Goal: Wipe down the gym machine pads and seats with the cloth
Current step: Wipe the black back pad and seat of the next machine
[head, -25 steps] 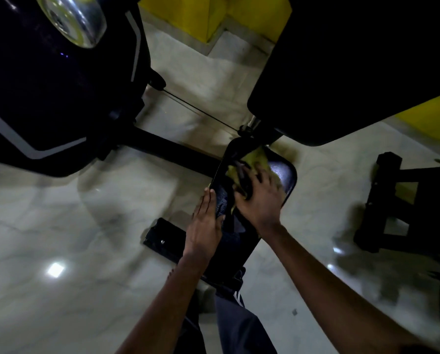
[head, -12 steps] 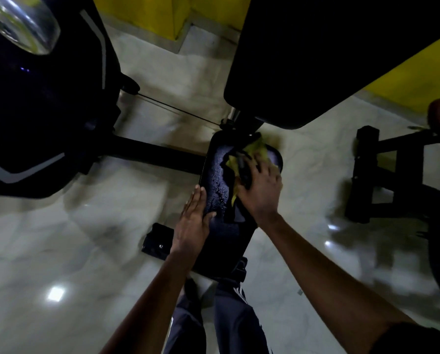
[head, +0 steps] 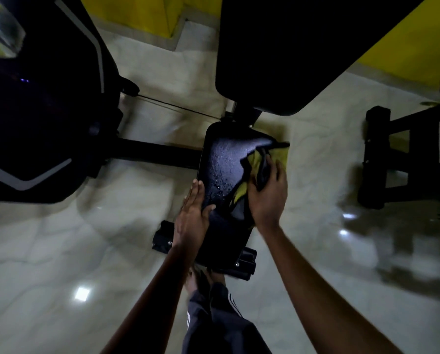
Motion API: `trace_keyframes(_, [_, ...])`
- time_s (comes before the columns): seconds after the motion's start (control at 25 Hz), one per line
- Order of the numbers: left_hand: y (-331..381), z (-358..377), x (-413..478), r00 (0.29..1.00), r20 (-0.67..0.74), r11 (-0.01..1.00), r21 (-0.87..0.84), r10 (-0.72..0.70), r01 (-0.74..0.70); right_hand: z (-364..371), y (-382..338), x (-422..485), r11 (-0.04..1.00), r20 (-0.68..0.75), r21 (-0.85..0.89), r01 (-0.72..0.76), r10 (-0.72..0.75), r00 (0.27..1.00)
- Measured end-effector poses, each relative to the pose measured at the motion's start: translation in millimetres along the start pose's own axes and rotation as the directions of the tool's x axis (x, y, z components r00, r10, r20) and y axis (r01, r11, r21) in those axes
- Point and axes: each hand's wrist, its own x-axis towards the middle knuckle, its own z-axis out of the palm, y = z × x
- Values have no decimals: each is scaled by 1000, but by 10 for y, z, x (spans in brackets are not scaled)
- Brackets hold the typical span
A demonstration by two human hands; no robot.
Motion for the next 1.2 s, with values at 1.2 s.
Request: trace_keyframes(1.2, [-167, 115, -629, 989, -97, 983, -156, -114, 98, 171, -445, 562, 610, 445, -361, 705, -552, 705])
